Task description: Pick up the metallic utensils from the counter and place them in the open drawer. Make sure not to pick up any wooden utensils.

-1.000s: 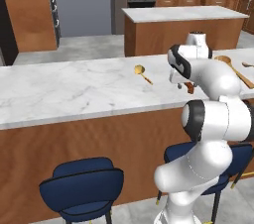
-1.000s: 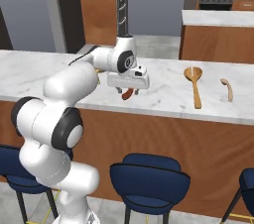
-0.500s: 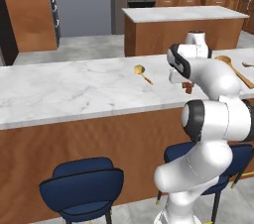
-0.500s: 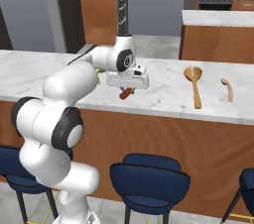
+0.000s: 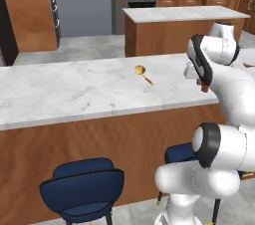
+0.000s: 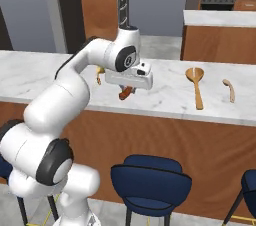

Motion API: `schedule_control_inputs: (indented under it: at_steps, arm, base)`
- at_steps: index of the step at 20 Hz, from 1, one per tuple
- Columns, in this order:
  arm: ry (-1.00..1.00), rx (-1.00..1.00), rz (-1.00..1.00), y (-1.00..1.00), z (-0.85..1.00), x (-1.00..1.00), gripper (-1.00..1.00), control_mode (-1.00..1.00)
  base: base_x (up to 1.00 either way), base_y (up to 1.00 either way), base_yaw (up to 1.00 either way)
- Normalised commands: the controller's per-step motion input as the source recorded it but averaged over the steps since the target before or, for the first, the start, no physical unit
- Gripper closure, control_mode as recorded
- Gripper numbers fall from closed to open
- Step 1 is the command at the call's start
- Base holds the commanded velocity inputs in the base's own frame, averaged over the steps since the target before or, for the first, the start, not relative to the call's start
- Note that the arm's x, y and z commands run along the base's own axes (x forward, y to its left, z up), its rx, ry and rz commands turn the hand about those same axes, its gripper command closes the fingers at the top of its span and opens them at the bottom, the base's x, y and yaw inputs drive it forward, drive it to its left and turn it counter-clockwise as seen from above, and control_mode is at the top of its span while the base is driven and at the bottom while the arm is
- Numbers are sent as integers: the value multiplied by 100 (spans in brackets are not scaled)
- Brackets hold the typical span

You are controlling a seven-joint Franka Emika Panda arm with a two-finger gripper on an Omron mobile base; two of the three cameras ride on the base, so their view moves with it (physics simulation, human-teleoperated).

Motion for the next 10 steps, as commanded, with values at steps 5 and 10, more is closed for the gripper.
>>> schedule_control_inputs:
  at_steps: [5, 10]
  arm:
    - [-28, 14, -6, -61, 74, -100, 100, -100]
    - [-11, 6, -2, -40, 18, -40, 100, 100]
  base:
    - [0, 0, 0]
    - [-49, -60, -3]
